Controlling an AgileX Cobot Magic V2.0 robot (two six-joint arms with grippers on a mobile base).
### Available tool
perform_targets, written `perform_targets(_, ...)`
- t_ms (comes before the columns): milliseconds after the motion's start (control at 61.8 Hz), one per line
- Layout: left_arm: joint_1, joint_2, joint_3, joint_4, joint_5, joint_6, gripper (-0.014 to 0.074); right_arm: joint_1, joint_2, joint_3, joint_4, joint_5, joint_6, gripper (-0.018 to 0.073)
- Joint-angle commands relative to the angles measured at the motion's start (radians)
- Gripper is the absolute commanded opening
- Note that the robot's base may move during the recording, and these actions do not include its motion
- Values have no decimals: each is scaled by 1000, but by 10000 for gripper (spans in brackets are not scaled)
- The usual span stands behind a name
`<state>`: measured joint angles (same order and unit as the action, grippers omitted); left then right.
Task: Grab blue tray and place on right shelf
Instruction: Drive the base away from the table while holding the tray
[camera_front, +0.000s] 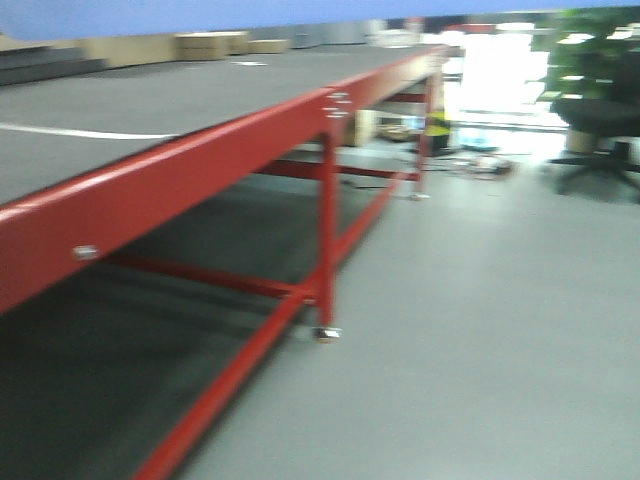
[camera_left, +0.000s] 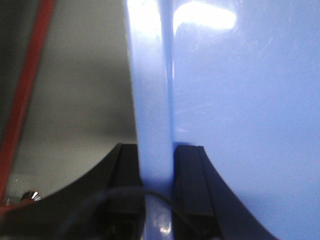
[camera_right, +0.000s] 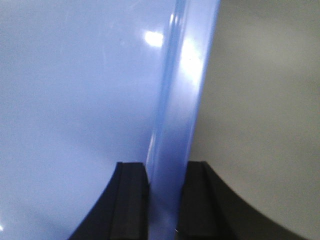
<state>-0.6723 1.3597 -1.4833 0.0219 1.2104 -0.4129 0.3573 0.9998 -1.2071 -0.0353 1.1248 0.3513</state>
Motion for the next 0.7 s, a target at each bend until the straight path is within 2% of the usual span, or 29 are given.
perform_targets(0, -6, -32, -28, 63, 122, 20, -48, -6, -22, -41, -56, -58, -25, 57)
perform_targets(680, -6, -32, -28, 63, 122, 20, -48, -6, -22, -41, -56, -58, -25, 57)
